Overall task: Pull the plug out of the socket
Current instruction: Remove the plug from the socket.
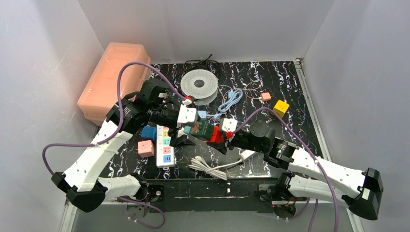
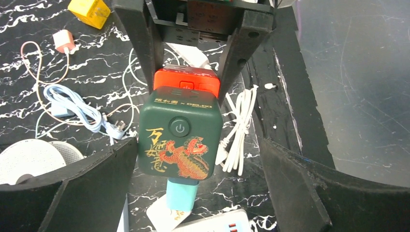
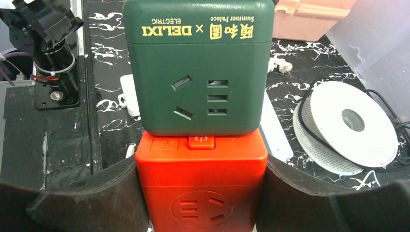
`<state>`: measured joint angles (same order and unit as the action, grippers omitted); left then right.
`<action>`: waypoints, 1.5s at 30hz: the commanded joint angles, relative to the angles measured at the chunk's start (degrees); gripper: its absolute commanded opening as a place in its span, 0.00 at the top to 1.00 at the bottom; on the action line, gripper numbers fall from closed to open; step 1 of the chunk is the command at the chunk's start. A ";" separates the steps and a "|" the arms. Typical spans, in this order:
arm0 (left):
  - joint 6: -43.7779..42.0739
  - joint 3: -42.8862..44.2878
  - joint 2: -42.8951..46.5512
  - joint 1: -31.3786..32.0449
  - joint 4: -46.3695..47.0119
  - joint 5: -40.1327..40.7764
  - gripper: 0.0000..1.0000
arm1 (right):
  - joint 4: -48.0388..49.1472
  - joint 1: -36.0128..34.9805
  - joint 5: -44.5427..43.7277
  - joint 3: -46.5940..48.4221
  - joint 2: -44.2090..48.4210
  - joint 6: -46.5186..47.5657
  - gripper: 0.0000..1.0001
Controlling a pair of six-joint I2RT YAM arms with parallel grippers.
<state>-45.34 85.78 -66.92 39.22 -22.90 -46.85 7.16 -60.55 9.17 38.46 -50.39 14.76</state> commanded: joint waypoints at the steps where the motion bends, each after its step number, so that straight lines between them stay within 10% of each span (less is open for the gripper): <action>1: -0.21 2.06 -0.72 1.04 -5.69 -2.48 0.02 | 6.56 -0.62 0.56 5.16 -0.18 1.38 0.99; 11: -6.05 -0.04 -0.87 2.10 -4.30 0.75 0.03 | 7.02 -1.03 1.81 6.73 -1.83 1.25 0.99; 32: -12.29 -0.20 -2.60 5.18 -6.45 7.90 0.44 | 10.26 -1.14 3.57 9.29 -5.18 1.05 0.99; 45: -13.02 -1.85 -1.65 5.51 -5.86 8.87 0.24 | 11.58 -1.14 3.33 9.26 -5.50 0.84 0.99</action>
<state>-57.89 84.31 -69.06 44.45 -26.04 -36.14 10.46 -61.43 12.14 43.83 -56.97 15.59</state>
